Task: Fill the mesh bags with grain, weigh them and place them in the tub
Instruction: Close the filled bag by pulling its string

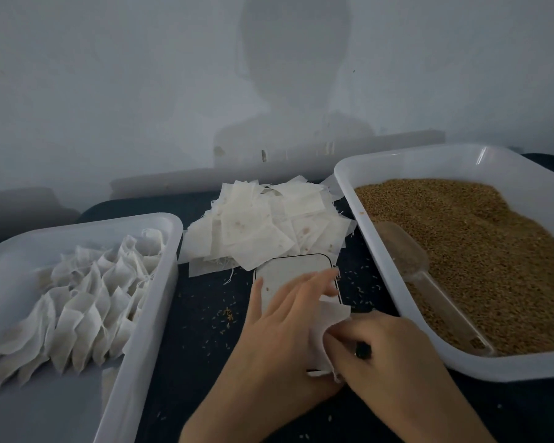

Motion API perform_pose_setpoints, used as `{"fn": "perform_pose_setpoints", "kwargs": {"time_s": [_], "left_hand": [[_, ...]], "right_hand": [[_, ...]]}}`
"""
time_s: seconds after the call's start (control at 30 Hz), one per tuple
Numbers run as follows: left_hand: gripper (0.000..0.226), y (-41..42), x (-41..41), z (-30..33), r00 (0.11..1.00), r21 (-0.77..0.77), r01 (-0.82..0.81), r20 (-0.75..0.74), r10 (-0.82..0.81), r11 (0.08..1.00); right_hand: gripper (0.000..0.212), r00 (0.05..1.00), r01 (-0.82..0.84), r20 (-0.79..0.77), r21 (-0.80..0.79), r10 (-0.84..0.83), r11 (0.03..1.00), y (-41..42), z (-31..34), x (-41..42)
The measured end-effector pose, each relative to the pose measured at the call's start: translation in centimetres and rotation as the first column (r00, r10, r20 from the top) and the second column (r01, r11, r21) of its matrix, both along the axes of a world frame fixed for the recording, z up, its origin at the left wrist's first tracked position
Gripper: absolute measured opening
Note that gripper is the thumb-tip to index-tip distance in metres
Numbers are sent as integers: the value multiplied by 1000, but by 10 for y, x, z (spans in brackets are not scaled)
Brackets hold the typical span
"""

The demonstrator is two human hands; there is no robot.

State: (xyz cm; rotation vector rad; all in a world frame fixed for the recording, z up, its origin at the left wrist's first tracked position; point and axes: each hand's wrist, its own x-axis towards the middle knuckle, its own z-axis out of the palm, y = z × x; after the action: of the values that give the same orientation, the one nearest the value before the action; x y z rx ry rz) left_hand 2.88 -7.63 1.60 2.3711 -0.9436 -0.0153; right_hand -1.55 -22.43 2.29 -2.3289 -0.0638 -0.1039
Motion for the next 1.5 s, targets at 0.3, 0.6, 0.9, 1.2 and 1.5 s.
{"fn": "perform_pose_setpoints", "kwargs": {"time_s": [0.3, 0.6, 0.9, 1.2, 1.5], "left_hand": [[29, -24, 14, -8, 982, -307, -51, -186, -8, 950], [36, -62, 26, 2, 967, -395, -17, -241, -86, 918], [39, -76, 25, -10, 929, -337, 29, -338, -149, 941], [38, -77, 22, -11, 932, -378, 9, -333, -145, 926], [36, -77, 22, -10, 918, -395, 16, -358, -170, 918]], "right_hand": [[40, 995, -84, 65, 55, 80, 995, -27, 26, -6], [42, 825, -106, -495, -609, -272, 786, -132, 5, 43], [9, 883, 21, -281, -776, -375, 631, -173, 35, 41], [14, 827, -70, -431, -716, -362, 694, -183, 44, 22], [22, 898, 209, -303, -346, -320, 915, -181, 8, 3]]}}
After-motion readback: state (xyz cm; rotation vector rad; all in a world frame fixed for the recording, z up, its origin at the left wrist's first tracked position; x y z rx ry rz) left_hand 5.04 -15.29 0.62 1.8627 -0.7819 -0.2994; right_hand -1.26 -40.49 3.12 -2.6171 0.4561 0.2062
